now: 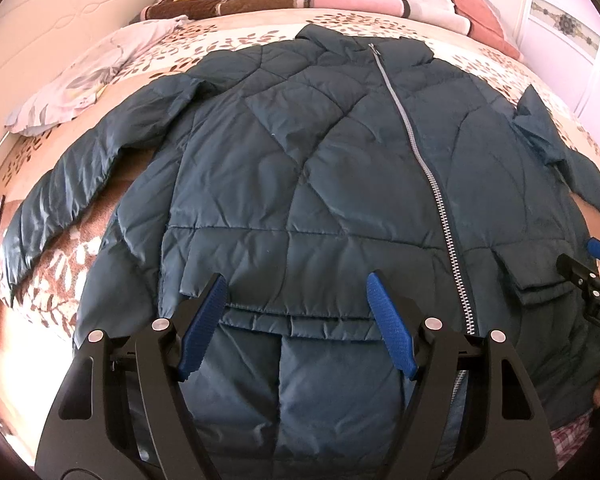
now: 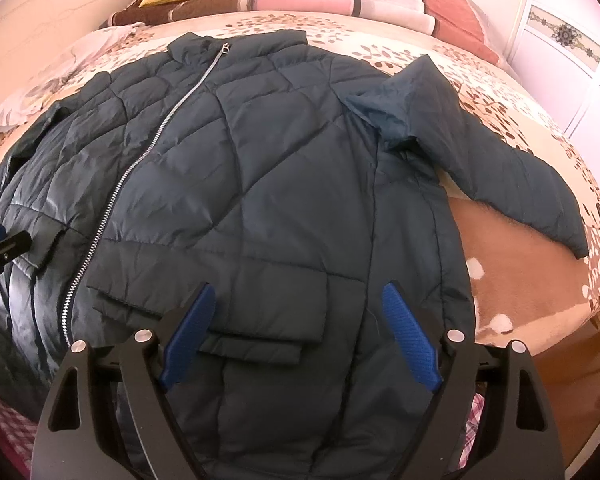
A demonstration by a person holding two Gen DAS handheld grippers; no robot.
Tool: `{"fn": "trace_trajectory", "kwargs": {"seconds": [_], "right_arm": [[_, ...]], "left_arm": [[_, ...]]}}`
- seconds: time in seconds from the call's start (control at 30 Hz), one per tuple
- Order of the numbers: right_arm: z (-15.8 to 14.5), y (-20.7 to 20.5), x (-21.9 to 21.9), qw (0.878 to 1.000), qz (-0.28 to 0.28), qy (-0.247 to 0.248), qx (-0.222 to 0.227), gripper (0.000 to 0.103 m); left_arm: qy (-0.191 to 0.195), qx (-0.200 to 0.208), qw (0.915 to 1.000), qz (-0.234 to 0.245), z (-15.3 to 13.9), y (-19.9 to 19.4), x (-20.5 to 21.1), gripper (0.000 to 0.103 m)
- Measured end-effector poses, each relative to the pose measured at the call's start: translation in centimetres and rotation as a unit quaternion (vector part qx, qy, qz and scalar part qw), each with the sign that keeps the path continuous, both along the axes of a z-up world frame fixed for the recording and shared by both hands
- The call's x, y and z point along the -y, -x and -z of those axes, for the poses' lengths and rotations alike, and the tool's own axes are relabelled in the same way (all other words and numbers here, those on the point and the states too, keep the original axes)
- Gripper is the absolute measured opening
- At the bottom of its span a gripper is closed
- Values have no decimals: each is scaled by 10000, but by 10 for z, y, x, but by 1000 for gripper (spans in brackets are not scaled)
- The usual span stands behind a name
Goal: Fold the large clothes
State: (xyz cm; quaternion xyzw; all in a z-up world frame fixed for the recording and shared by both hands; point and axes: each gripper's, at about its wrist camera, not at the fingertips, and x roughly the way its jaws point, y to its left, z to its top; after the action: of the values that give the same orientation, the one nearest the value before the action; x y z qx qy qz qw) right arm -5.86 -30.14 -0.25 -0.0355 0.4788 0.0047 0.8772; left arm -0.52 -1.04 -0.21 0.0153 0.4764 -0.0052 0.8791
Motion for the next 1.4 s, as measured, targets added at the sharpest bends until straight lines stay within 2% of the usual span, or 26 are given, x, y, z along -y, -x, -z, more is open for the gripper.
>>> {"fn": "trace_trajectory", "kwargs": {"seconds": [1.03,1.4], "right_arm": [[6,-3,2,9999,28,-29,-158,84],[7,-4,9,9995,95,-214,-201,84]], "left_arm": [[-32,-29,10000,-52,2,1,-2,73],[-26,-32,10000,-52,2,1,-3,73]]}}
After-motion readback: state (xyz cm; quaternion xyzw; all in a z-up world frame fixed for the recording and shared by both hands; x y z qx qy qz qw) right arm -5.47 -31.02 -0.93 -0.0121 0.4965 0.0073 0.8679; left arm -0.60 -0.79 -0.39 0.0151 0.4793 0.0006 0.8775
